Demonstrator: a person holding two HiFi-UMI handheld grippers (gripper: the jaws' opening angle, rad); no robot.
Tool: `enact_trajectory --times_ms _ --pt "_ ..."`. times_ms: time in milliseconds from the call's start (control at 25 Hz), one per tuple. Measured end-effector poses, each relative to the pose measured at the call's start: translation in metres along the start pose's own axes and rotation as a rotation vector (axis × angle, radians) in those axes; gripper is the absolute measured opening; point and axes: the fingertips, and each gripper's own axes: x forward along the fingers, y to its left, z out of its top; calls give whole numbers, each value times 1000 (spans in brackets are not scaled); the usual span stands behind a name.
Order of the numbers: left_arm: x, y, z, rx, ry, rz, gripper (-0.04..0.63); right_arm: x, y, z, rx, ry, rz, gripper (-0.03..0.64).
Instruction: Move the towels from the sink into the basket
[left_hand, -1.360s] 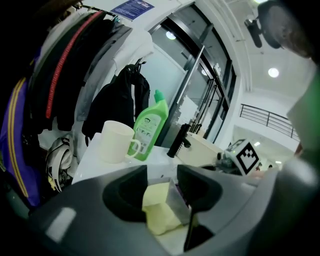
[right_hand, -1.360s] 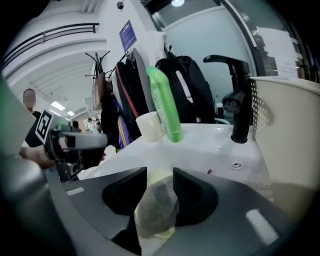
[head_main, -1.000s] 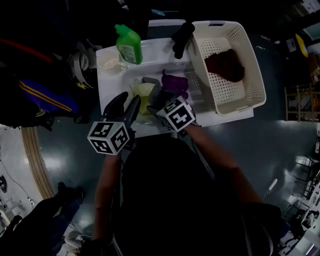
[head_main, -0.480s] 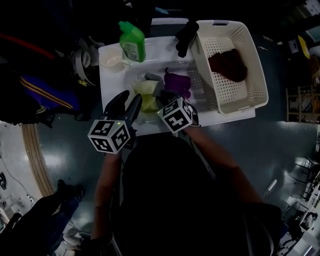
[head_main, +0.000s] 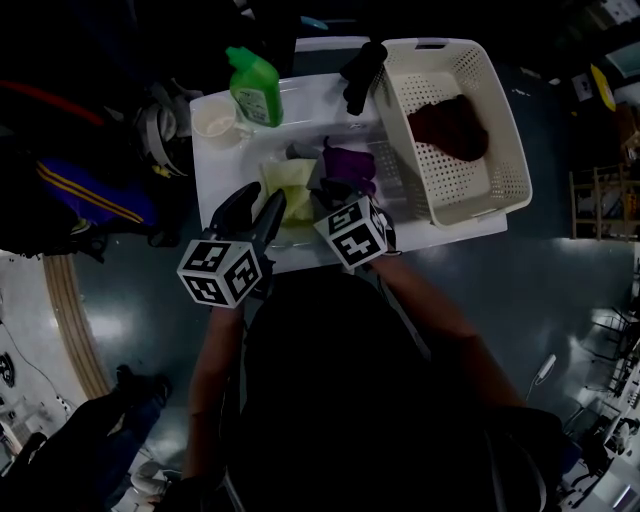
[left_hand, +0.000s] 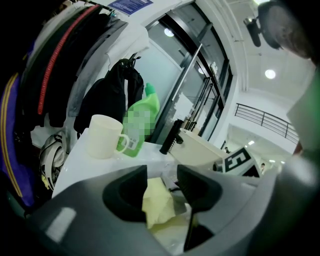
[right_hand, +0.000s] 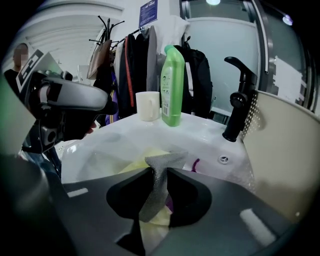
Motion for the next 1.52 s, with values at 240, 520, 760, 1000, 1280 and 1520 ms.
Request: enact_trajectory --times_ms 240,520,760,1000,1280,1520 --pt "2 -6 2 1 -4 -9 178 -14 -4 13 24 -68 2 5" --pt "5 -12 5 10 -10 -18 178 -35 -14 32 46 -120 23 2" --pt "7 -21 14 26 -32 -34 169 -68 -24 68 33 -214 29 2" --pt "8 -40 37 31 -85 -76 89 -99 -30 94 52 -262 55 2" --pt "14 -61 65 60 -106 -110 60 -128 -49 111 102 -327 58 2" --pt "27 -85 91 124 -114 -157 51 -173 -83 139 129 -435 23 2"
